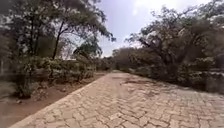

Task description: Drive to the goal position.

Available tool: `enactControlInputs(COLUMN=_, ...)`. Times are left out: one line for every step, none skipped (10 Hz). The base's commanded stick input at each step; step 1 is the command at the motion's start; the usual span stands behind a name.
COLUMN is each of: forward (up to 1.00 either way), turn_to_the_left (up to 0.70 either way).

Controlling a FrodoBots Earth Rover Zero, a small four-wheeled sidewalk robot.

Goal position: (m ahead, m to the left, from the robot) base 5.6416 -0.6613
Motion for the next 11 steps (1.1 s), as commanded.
enactControlInputs(forward=0.70, turn_to_the_left=0.00)
enactControlInputs(forward=0.70, turn_to_the_left=0.00)
enactControlInputs(forward=0.70, turn_to_the_left=0.00)
enactControlInputs(forward=0.70, turn_to_the_left=0.00)
enactControlInputs(forward=0.70, turn_to_the_left=0.00)
enactControlInputs(forward=0.70, turn_to_the_left=0.00)
enactControlInputs(forward=0.70, turn_to_the_left=0.00)
enactControlInputs(forward=0.70, turn_to_the_left=0.00)
enactControlInputs(forward=0.70, turn_to_the_left=0.00)
enactControlInputs(forward=0.70, turn_to_the_left=0.00)
enactControlInputs(forward=0.70, turn_to_the_left=0.00)
